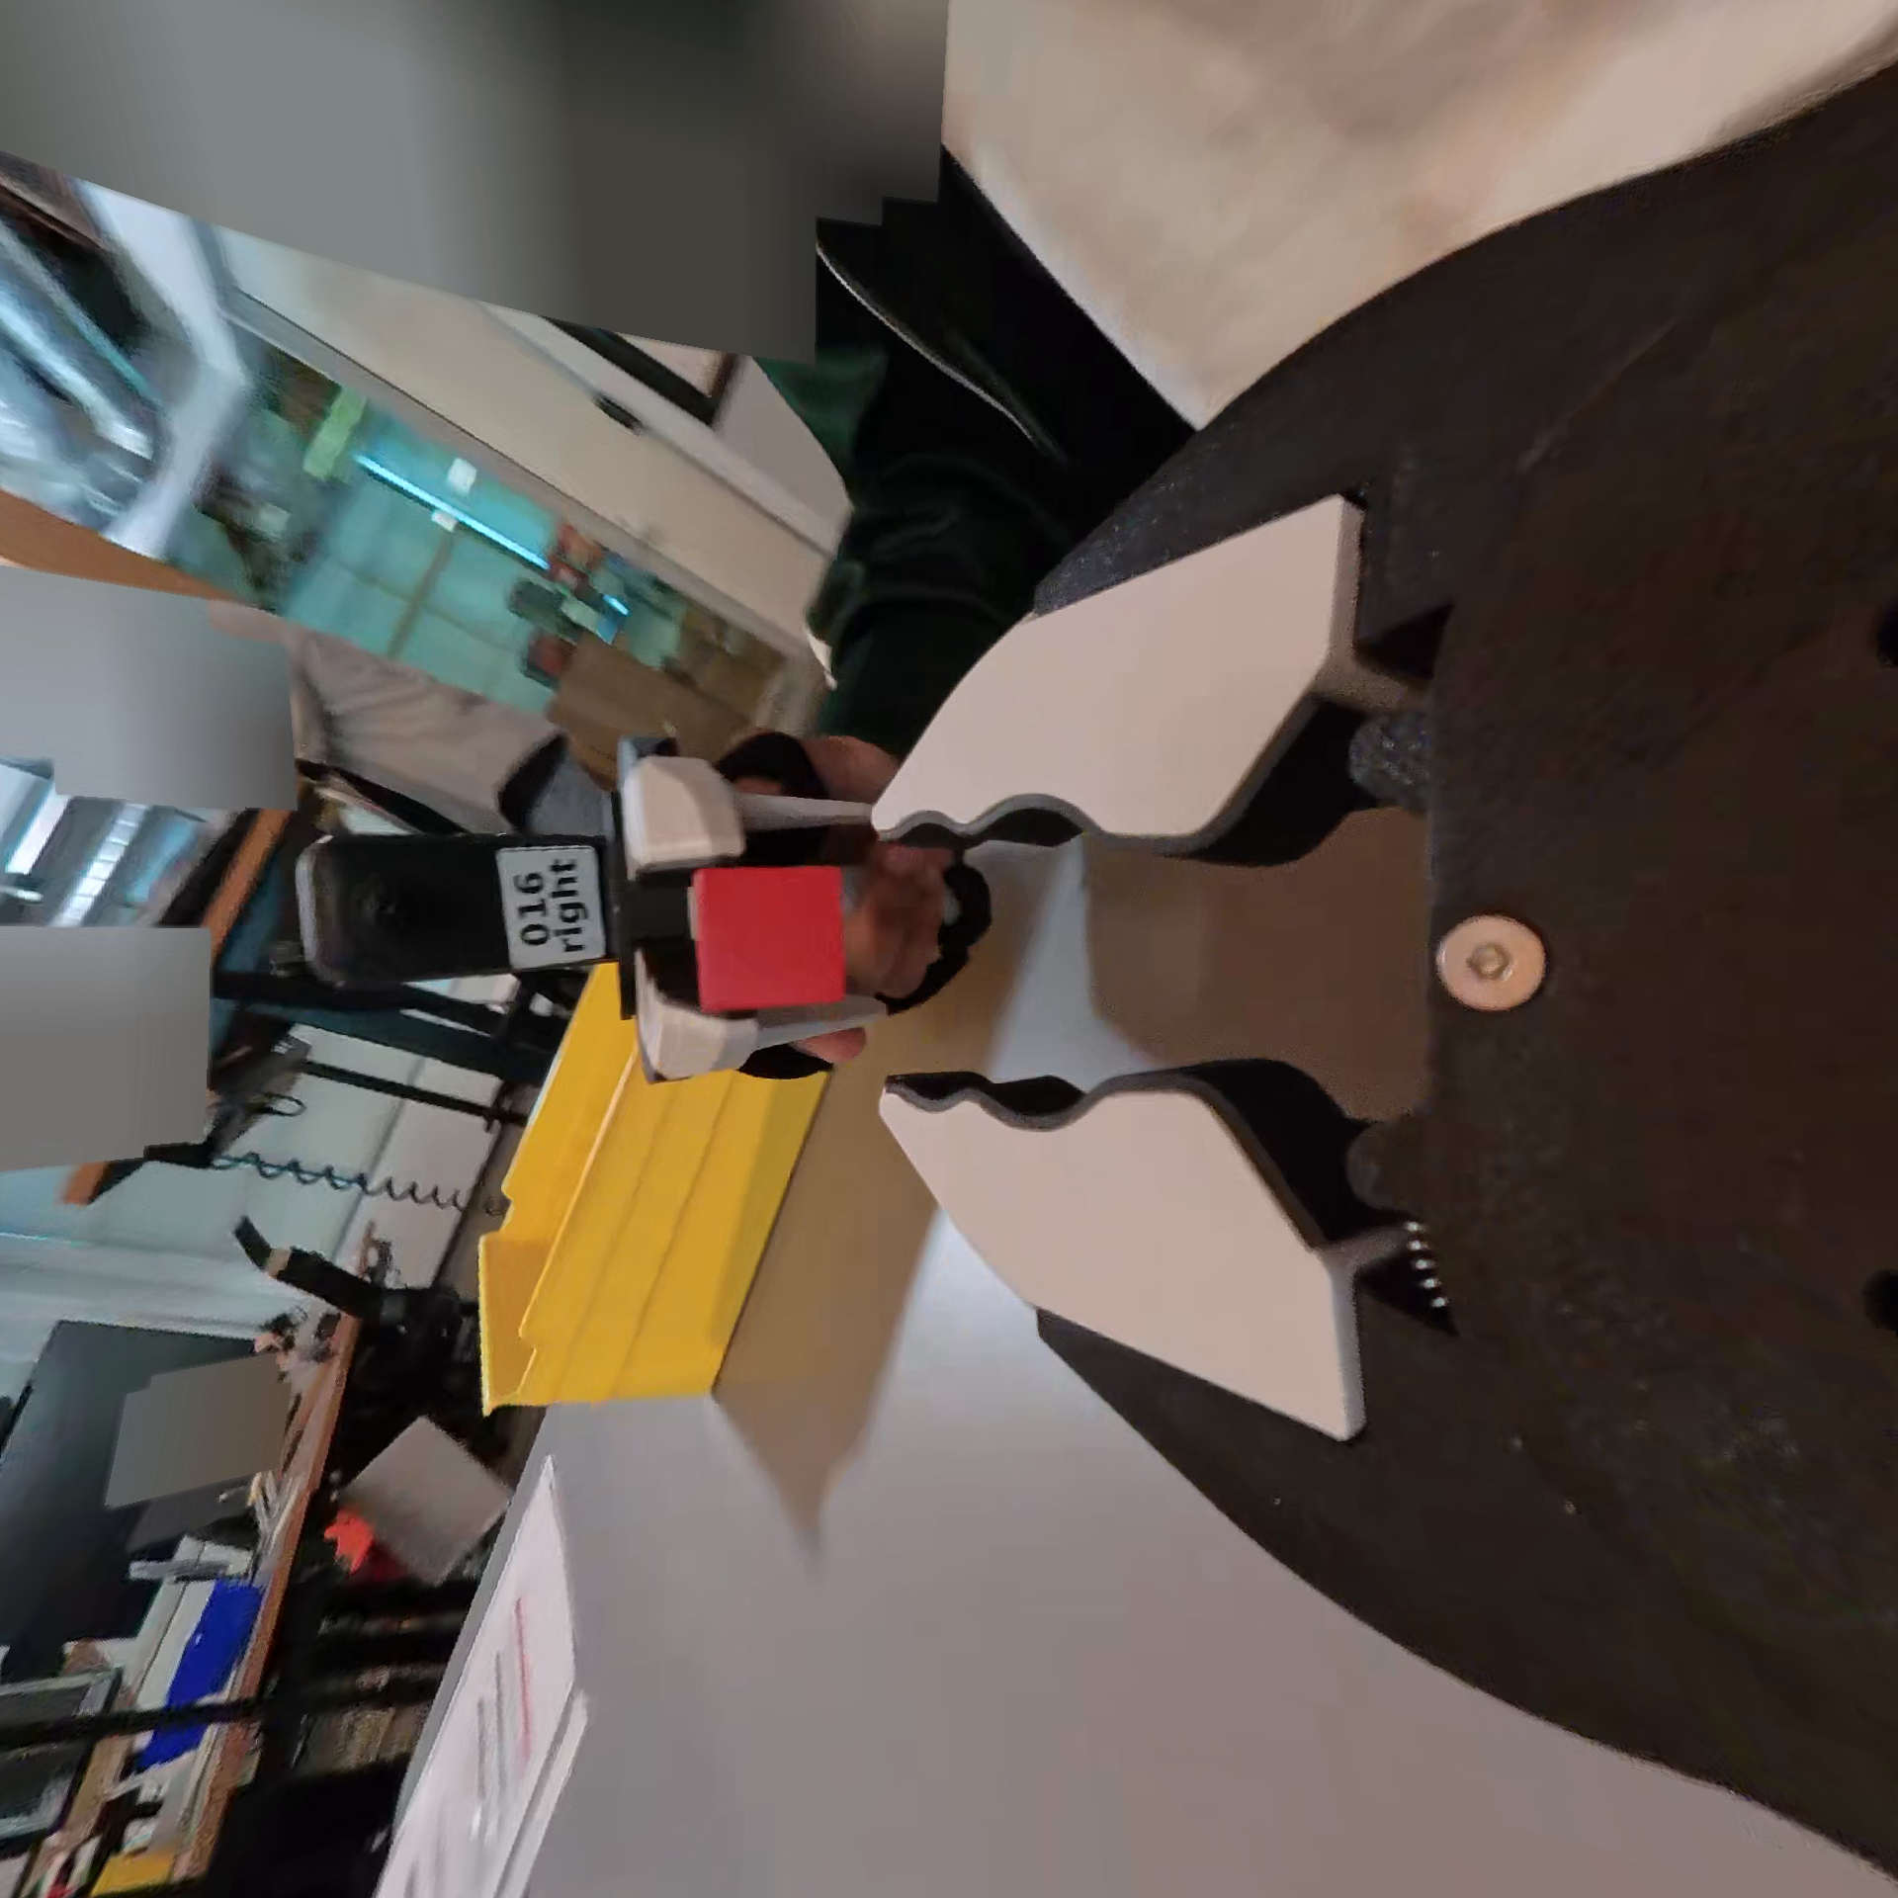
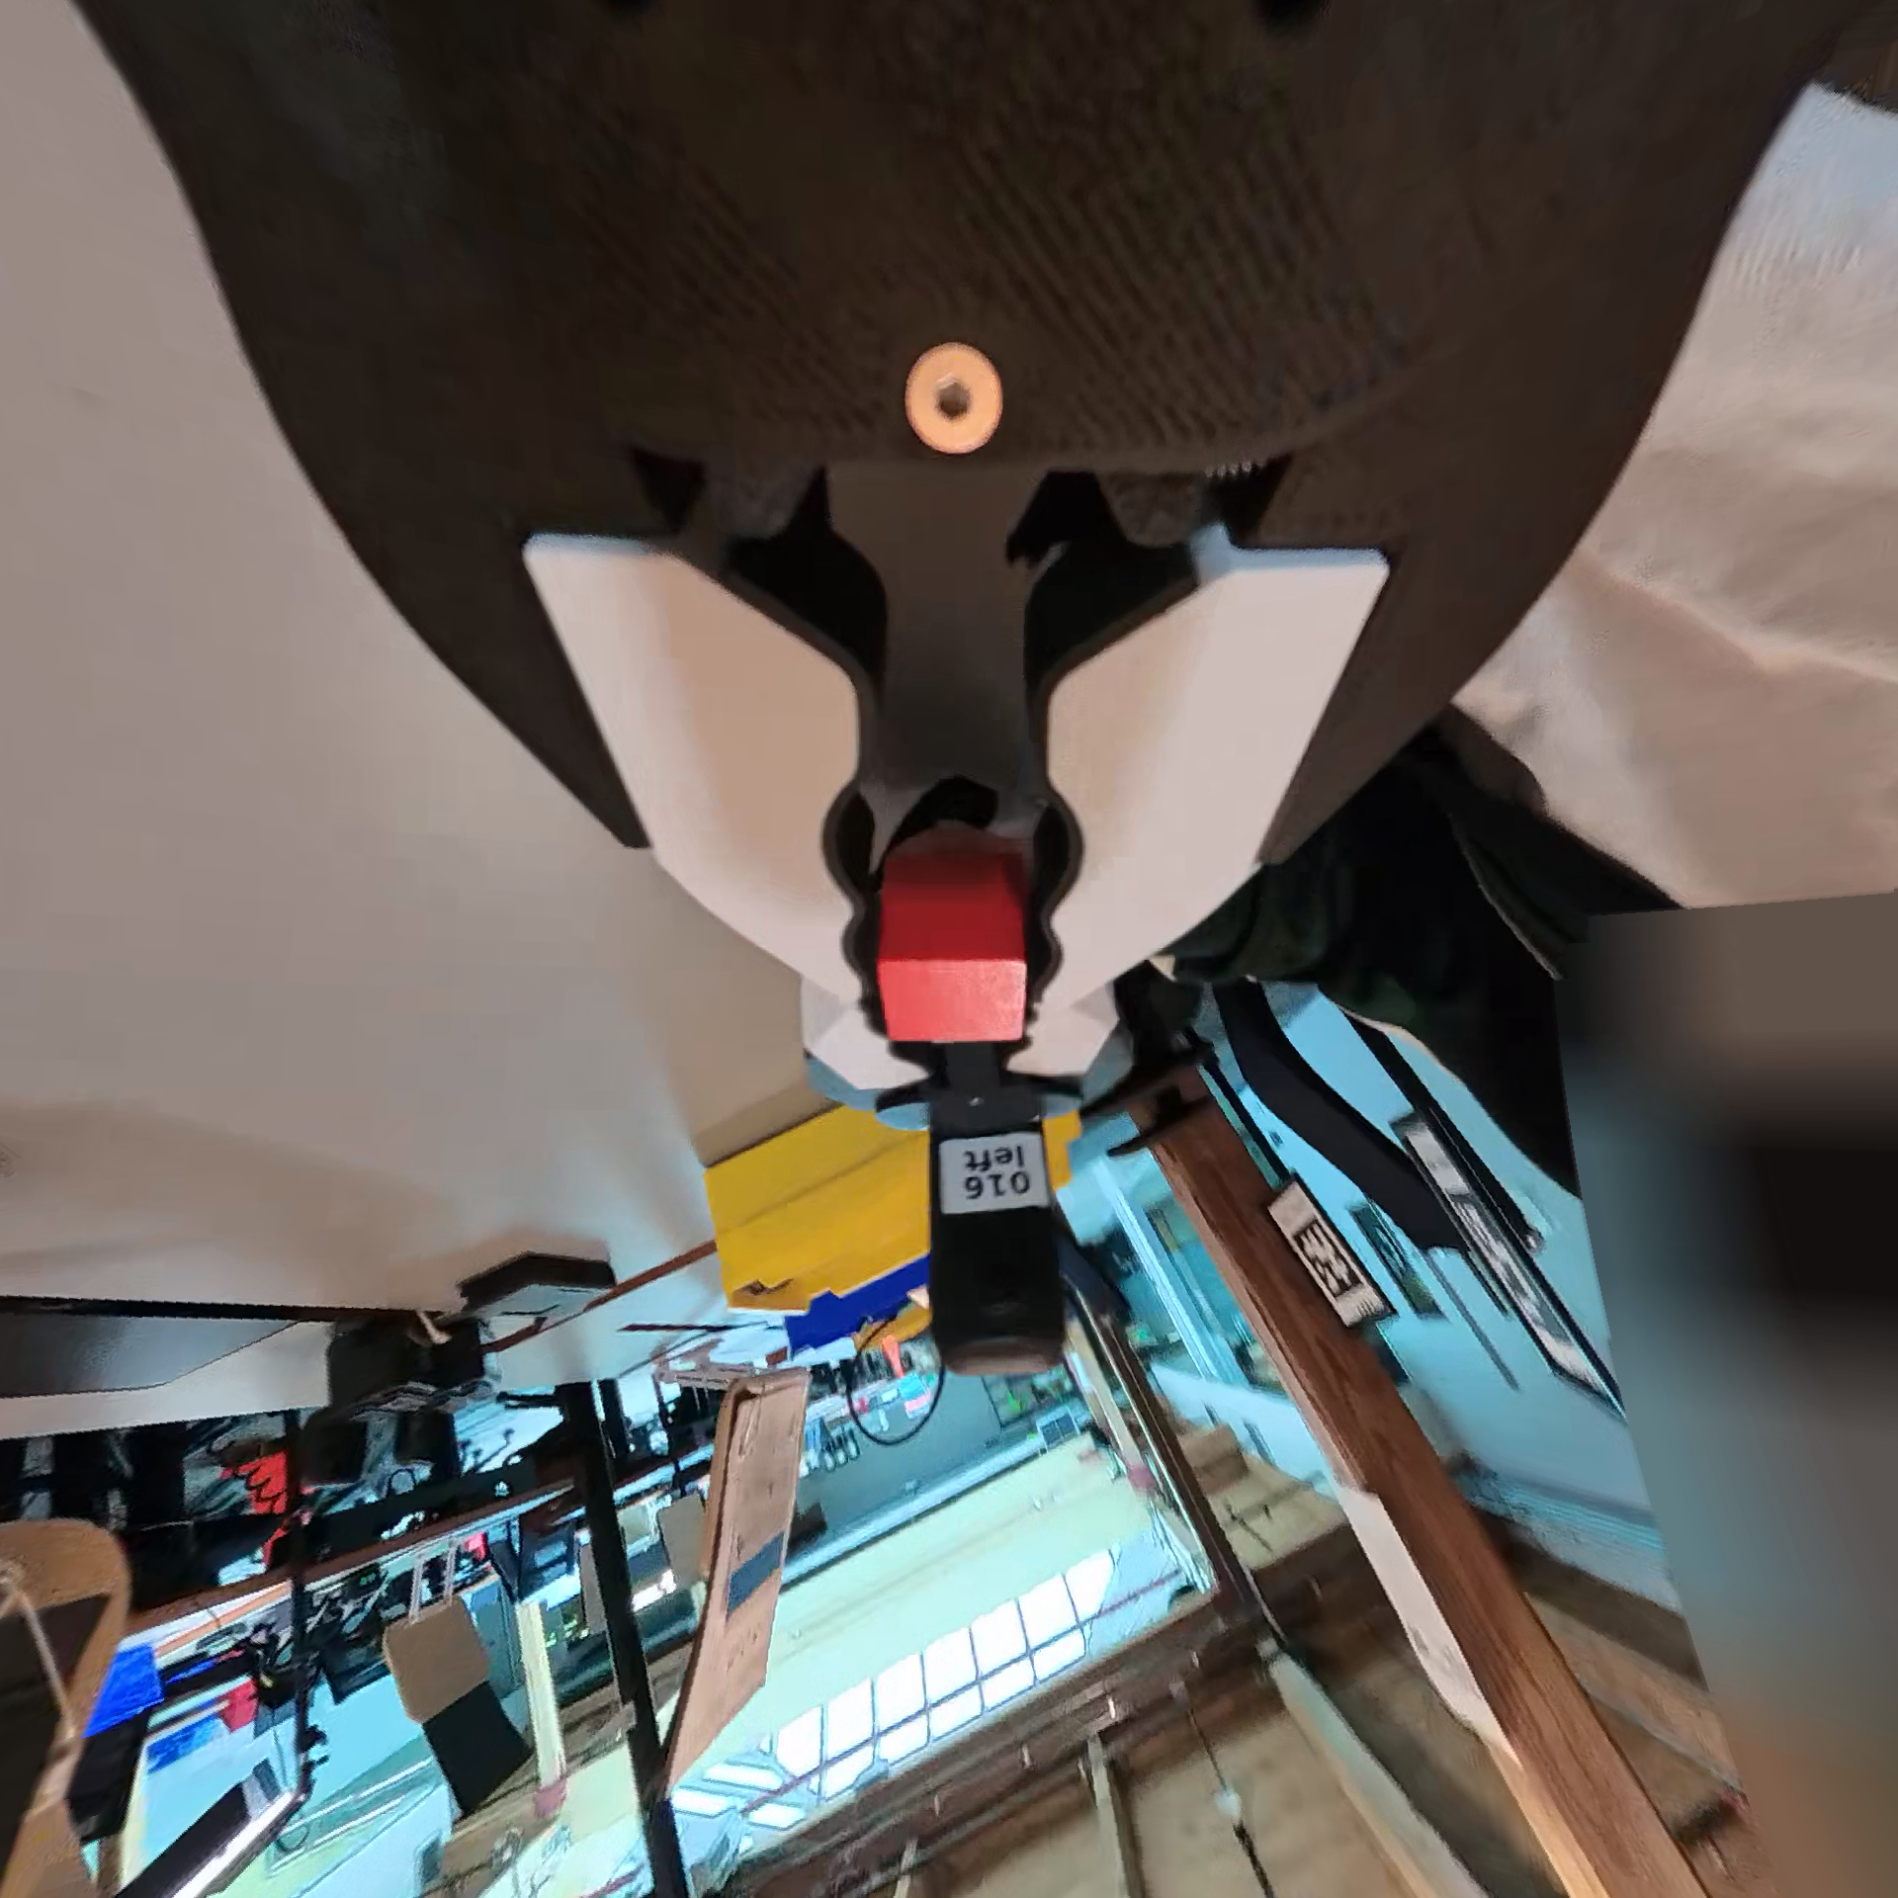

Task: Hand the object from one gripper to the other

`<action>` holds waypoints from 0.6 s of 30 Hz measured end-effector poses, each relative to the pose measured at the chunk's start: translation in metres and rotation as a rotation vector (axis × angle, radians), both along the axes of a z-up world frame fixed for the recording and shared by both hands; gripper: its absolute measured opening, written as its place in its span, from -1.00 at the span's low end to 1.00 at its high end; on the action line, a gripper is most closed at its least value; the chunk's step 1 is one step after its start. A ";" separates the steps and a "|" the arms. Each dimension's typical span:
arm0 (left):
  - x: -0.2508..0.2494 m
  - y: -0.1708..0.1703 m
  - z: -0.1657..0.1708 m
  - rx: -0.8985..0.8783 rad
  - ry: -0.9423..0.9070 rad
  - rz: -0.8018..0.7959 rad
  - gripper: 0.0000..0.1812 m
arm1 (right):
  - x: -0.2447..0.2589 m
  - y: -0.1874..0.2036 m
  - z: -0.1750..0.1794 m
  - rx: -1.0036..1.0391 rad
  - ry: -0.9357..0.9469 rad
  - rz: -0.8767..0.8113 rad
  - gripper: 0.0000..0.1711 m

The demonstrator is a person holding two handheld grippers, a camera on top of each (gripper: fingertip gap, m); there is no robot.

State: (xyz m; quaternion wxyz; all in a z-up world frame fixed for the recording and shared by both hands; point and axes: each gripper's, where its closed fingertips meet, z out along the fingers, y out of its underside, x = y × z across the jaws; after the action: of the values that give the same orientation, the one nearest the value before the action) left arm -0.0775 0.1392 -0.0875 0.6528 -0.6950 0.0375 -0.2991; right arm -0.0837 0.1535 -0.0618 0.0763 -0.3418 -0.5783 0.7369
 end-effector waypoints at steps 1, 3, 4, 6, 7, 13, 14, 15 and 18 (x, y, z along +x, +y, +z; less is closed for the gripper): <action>-0.002 -0.001 0.003 0.016 -0.070 -0.012 -0.53 | 0.001 -0.003 -0.001 0.028 0.004 0.004 -0.68; -0.005 -0.002 0.008 0.035 -0.145 -0.033 -0.51 | 0.001 -0.007 -0.005 0.042 -0.007 0.018 -0.68; -0.003 -0.003 0.007 0.029 -0.132 -0.051 -0.51 | 0.001 -0.008 -0.006 0.032 -0.015 0.026 -0.68; 0.006 -0.004 0.000 -0.004 -0.056 -0.092 -0.51 | 0.001 -0.008 -0.006 0.011 -0.024 0.034 -0.68; 0.010 -0.003 -0.005 -0.022 -0.018 -0.104 -0.50 | 0.001 -0.008 -0.007 0.010 -0.028 0.037 -0.68; 0.019 0.000 -0.007 -0.021 -0.009 -0.121 -0.52 | 0.002 -0.014 -0.012 0.048 -0.047 0.062 -0.68; 0.018 -0.001 -0.006 -0.017 -0.017 -0.120 -0.53 | 0.002 -0.016 -0.014 0.056 -0.050 0.065 -0.68; 0.016 -0.002 -0.004 -0.011 -0.023 -0.119 -0.54 | 0.002 -0.017 -0.015 0.063 -0.053 0.068 -0.68; 0.015 -0.003 -0.003 -0.010 -0.025 -0.118 -0.60 | 0.002 -0.019 -0.018 0.081 -0.060 0.074 -0.68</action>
State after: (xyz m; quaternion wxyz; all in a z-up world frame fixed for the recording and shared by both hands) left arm -0.0628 0.1361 -0.0906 0.6310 -0.6910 0.0690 -0.3459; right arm -0.0814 0.1344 -0.0798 0.0453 -0.3389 -0.6220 0.7044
